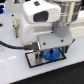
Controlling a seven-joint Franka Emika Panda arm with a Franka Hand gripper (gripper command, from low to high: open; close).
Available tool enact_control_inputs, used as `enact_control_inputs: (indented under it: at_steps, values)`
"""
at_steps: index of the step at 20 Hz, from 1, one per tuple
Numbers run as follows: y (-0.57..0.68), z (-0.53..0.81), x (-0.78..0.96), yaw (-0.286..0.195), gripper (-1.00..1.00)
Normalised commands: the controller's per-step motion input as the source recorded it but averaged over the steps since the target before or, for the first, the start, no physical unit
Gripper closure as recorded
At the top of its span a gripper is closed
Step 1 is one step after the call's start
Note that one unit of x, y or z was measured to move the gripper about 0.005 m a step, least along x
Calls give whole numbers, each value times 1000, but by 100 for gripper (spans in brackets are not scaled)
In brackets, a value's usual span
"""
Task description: Insert the blue gear onto the right peg, followed by the red gear
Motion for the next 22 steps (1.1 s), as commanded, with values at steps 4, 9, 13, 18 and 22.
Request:
enact_control_inputs:
  at_steps: [4,9,13,18,22]
  values:
    - [114,433,-255,0,-100]
    - [309,316,-318,0,-100]
    - [406,128,-433,0,-100]
    - [462,28,-430,0,-100]
    - [404,-56,-429,0,-100]
